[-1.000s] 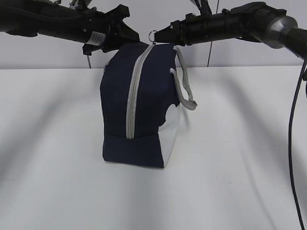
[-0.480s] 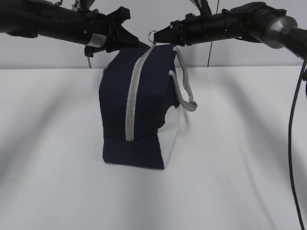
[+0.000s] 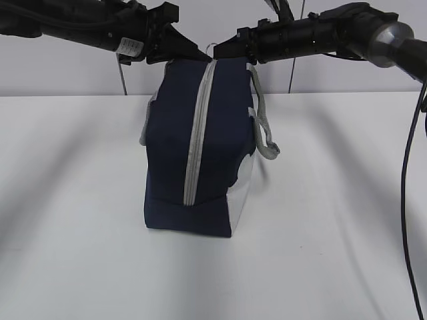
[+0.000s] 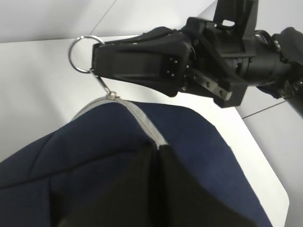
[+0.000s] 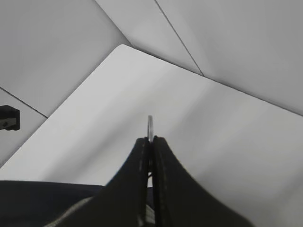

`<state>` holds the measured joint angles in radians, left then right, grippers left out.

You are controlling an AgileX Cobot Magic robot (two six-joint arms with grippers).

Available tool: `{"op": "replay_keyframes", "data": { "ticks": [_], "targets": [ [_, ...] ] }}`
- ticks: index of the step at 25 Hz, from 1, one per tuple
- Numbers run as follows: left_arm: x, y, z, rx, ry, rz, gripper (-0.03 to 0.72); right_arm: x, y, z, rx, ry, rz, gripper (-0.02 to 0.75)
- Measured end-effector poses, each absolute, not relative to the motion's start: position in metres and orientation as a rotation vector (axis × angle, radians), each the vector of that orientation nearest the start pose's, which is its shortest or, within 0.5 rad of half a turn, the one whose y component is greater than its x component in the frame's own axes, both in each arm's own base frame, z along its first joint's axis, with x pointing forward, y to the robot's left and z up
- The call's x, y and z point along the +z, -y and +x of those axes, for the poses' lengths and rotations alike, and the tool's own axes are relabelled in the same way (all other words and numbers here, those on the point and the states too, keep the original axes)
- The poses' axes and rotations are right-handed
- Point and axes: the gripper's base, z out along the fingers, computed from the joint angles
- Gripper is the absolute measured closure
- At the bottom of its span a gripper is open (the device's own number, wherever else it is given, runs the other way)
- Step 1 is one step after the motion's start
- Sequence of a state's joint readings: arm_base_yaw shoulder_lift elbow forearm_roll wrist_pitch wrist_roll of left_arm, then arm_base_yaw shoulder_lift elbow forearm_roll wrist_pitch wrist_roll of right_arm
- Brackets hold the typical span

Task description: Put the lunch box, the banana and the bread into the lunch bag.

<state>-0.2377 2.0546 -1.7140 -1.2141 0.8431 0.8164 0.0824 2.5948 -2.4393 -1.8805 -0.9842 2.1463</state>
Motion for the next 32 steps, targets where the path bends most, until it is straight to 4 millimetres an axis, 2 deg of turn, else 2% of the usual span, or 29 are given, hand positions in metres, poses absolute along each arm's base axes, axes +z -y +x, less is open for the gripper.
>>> {"op": "replay_keyframes", "data": {
  "ticks": [16,23,32],
  "targets": [
    [0.277,0.173,0.435,-1.119,-2.119,0.559,0.680,0.213,-0.117,0.556,1.023,-1.924,-0.549,0.754],
    [0.277,0.173,0.433,-1.119,-2.106,0.606,0.681,0.177,-0.118,0.562,1.062,-1.984,-0.493,0.754],
    [0.277,0.173,0.433,-1.118,-2.107,0.613,0.681,0.166,-0.119,0.563,1.092,-1.999,-0.457,0.754]
  ]
}}
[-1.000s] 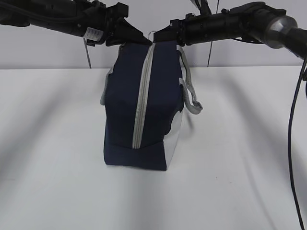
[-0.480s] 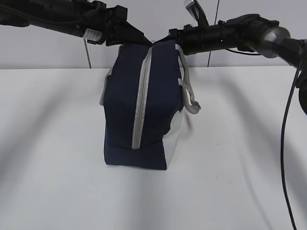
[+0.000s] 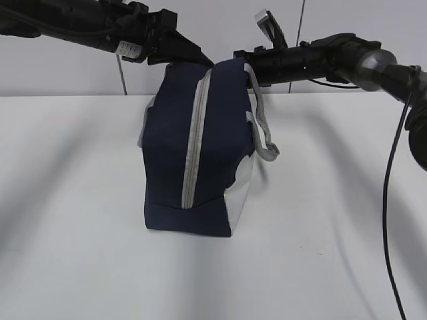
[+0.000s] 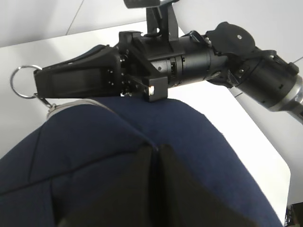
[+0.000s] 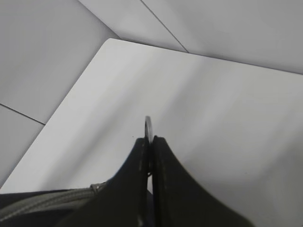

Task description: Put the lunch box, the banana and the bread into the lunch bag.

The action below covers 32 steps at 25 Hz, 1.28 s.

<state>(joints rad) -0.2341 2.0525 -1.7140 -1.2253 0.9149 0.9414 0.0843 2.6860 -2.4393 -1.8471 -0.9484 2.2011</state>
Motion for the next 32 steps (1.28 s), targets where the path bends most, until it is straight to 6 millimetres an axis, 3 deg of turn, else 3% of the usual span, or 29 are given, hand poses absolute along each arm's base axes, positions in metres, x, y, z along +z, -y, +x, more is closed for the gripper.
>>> {"op": "replay_keyframes", "data": {
  "ticks": [6,8,10,14,16,24,28,32],
  "targets": [
    [0.277,0.173,0.433,-1.118,-2.107,0.614,0.673,0.166,-0.119,0.563,1.093,-2.000,-0.455,0.747],
    [0.277,0.173,0.433,-1.122,-2.105,0.612,0.627,0.172,-0.118,0.563,1.075,-1.995,-0.465,0.722],
    [0.279,0.174,0.432,-1.141,-2.099,0.604,0.521,0.180,-0.117,0.563,1.037,-1.984,-0.466,0.655],
    [0.283,0.171,0.434,-1.142,-2.101,0.544,0.224,0.212,-0.114,0.561,1.001,-1.932,-0.479,0.428],
    [0.290,0.165,0.433,-1.130,-2.089,0.526,0.160,0.231,-0.114,0.557,0.988,-1.900,-0.490,0.366],
    [0.338,0.137,0.415,-1.015,-2.106,0.473,0.211,0.300,-0.112,0.530,0.955,-1.824,-0.534,0.329],
    [0.359,0.126,0.396,-0.905,-2.188,0.477,0.220,0.330,-0.111,0.502,0.969,-1.826,-0.572,0.329],
    [0.379,0.116,0.371,-0.798,-2.278,0.491,0.222,0.346,-0.110,0.468,0.994,-1.861,-0.589,0.328]
  ]
}}
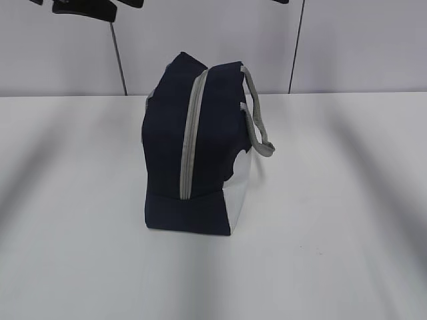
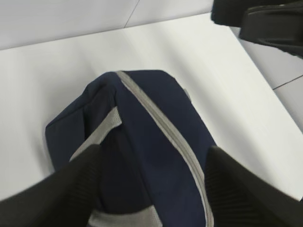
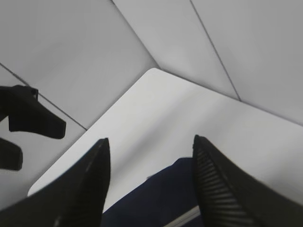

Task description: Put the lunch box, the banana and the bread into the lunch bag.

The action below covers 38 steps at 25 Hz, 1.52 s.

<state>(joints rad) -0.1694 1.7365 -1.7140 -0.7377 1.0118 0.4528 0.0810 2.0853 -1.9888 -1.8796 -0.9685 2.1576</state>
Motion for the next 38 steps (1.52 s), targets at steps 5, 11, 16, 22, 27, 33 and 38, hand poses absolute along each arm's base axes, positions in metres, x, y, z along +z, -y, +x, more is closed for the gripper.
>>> {"op": "replay_keyframes", "data": {
  "ticks": [5,11,16,22,27,33,38],
  "targets": [
    [0.399,0.106,0.341,-0.705,-2.371,0.516,0.260,0.349,-0.107,0.422,1.033,-1.934,-0.577,0.326],
    [0.404,0.090,0.302,-0.584,-2.497,0.470,0.289,0.353,-0.101,0.367,0.997,-1.959,-0.584,0.325],
    [0.399,0.071,0.250,-0.438,-2.562,0.399,0.293,0.351,-0.093,0.329,0.916,-1.963,-0.554,0.325],
    [0.391,0.054,0.176,-0.392,-2.538,0.340,0.295,0.353,-0.081,0.292,0.787,-1.945,-0.445,0.330],
    [0.370,0.039,0.120,-0.322,-2.487,0.320,0.295,0.351,-0.078,0.267,0.763,-1.940,-0.425,0.332],
    [0.338,0.023,0.070,-0.230,-2.451,0.233,0.295,0.356,-0.075,0.246,0.743,-1.908,-0.421,0.332],
    [0.320,0.014,0.042,-0.178,-2.393,0.204,0.295,0.354,-0.074,0.234,0.743,-1.903,-0.420,0.333]
  ]
}}
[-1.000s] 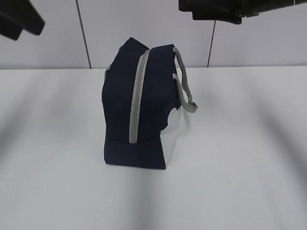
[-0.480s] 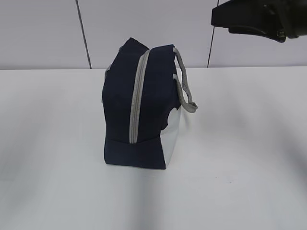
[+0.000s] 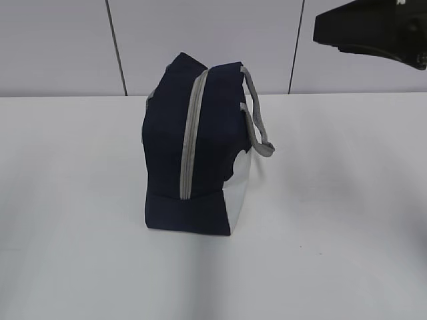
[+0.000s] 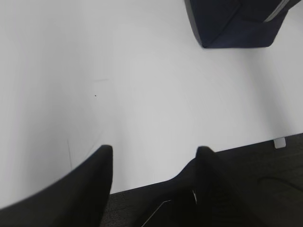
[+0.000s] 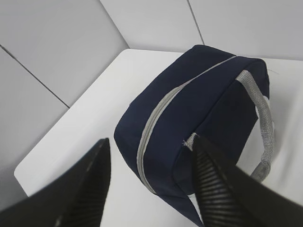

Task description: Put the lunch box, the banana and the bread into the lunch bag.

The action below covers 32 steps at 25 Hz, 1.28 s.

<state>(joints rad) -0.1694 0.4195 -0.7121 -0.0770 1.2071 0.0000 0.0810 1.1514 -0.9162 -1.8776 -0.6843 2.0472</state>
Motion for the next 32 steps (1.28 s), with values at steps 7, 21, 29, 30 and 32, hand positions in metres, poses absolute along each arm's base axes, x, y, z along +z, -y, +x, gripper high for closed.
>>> {"op": "replay_keyframes", "data": {
  "ticks": [7,21,29,30,32],
  "targets": [
    [0.306,0.009,0.023,-0.162,-2.341,0.202,0.295,0.352,-0.067,0.218,0.680,-1.877,-0.341,0.332],
    [0.306,0.009,0.021,-0.166,-2.331,0.202,0.325,0.265,-0.034,0.171,0.491,-2.000,0.121,0.332],
    [0.306,0.009,0.021,-0.166,-2.331,0.202,0.328,0.246,-0.019,0.165,0.344,-1.993,0.231,0.332],
    [0.306,0.009,0.021,-0.166,-2.331,0.202,0.330,0.246,-0.019,0.165,0.330,-1.992,0.207,0.332],
    [0.306,0.009,0.021,-0.166,-2.331,0.202,0.341,0.246,-0.020,0.166,0.315,-1.991,0.165,0.332]
  ]
}}
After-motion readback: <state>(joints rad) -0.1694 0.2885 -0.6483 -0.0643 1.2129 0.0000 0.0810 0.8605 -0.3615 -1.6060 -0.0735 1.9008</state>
